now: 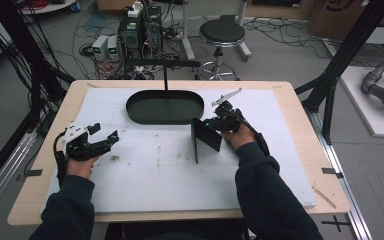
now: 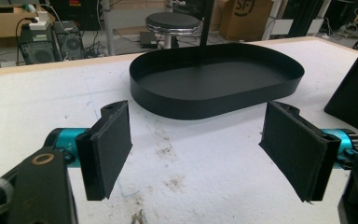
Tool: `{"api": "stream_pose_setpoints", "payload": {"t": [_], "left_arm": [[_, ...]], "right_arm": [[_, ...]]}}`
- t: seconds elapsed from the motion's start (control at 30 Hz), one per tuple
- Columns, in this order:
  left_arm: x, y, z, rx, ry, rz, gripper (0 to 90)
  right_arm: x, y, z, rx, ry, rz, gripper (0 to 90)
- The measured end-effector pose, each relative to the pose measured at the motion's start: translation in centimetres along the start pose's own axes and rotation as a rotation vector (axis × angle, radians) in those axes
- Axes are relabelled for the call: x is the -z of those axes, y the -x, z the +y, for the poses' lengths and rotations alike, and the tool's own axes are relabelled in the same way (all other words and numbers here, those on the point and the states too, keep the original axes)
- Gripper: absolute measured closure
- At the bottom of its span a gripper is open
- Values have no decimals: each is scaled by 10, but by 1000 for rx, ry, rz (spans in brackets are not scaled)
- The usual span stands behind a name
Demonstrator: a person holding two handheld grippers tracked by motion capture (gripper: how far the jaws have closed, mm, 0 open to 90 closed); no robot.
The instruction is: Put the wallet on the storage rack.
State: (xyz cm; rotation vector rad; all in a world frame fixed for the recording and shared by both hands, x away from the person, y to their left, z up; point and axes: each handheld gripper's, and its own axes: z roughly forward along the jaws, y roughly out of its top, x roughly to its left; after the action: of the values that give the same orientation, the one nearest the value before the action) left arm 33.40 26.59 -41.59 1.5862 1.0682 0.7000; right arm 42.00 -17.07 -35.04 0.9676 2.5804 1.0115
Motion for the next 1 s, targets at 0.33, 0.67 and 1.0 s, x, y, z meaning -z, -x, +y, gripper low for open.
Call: {"api": "stream_pose_setpoints", "payload": {"t": [0.33,0.67,1.0], "left_arm": [[0,0,0,-1,6,-2,240],[-1,0,0,1,1,-2,240],[-1,0,-1,5,2,-5,241]], "right_arm": [[22,-13,-29,-11,208,-61,215],[21,-44,-75,-31,387,-117,200],[14,-71,-72,19,445,-195,199]]}}
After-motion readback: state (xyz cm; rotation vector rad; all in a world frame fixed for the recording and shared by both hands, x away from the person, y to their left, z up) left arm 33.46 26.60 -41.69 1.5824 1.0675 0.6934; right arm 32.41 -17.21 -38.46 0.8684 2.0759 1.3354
